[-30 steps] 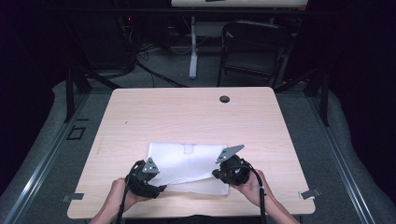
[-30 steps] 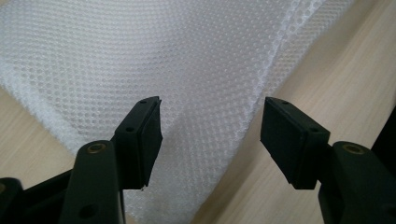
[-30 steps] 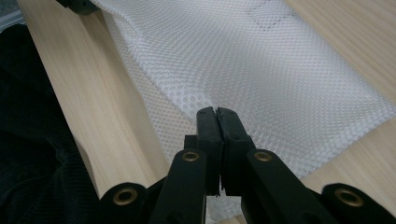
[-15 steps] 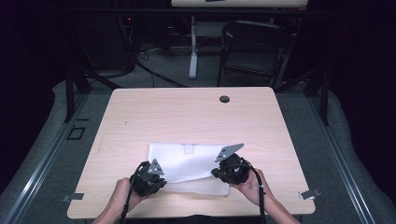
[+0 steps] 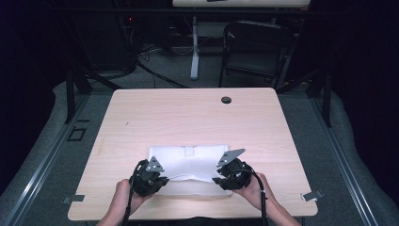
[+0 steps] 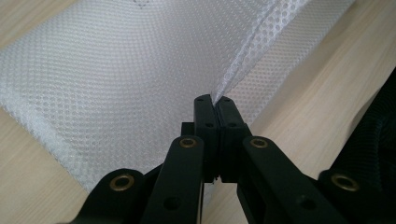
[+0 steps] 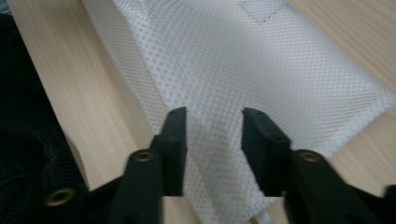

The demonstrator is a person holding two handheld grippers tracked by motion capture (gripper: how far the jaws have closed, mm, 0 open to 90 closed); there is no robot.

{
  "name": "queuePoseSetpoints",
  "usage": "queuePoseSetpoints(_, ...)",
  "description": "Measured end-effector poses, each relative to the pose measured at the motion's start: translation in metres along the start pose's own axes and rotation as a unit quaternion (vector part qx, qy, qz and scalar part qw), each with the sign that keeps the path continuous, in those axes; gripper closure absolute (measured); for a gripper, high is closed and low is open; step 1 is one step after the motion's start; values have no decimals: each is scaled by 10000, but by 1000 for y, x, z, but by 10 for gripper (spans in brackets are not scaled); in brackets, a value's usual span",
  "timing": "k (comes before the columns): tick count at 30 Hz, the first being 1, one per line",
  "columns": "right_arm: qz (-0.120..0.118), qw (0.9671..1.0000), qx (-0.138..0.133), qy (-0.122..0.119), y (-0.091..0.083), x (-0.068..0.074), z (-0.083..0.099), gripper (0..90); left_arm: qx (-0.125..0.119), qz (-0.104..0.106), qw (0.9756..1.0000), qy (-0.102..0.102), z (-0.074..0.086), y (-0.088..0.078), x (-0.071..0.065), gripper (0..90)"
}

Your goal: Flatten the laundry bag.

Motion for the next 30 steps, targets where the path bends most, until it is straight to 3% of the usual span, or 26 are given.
queuePoseSetpoints(2, 44, 10000, 45, -39, 2, 3, 1, 398, -70, 45, 9999, -102, -1, -1, 0, 895)
queuePoseSetpoints(4, 75, 10000, 30, -52, 4, 5, 2, 342, -98, 27, 9999, -42, -2, -4, 0, 895)
queuePoseSetpoints(9, 393, 9986, 293, -211, 2, 1, 8, 356, -196, 46, 9998, 1, -3, -9, 1, 896)
queuePoseSetpoints(12, 577, 9976, 330, -174, -4, -7, 12, 531, -256, 116, 9996, 11, -3, -12, 2, 895)
queuePoseSetpoints(15, 492, 9986, 157, -70, -11, -10, 11, 775, -237, 150, 9996, 69, -4, -12, 1, 895)
queuePoseSetpoints(17, 446, 9988, 153, -99, -13, -10, 10, 842, -231, 173, 9995, 103, -4, -12, 0, 894)
queuePoseSetpoints(23, 344, 9990, 232, -148, -23, -4, 9, 868, -204, 236, 9993, 191, -1, -17, -7, 895)
queuePoseSetpoints(30, 391, 9992, 84, -82, -37, 0, 13, 811, -187, 208, 9992, 302, -3, -23, -16, 895)
Point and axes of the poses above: each handheld gripper's, and its own axes: y roughly forward along the jaws, z roughly out of its underside, x roughly to its left, the point moved 2 cm from there along y, roughly forward along the jaws, and after that the axes turned 8 degrees about -x, right-handed, at the moved point
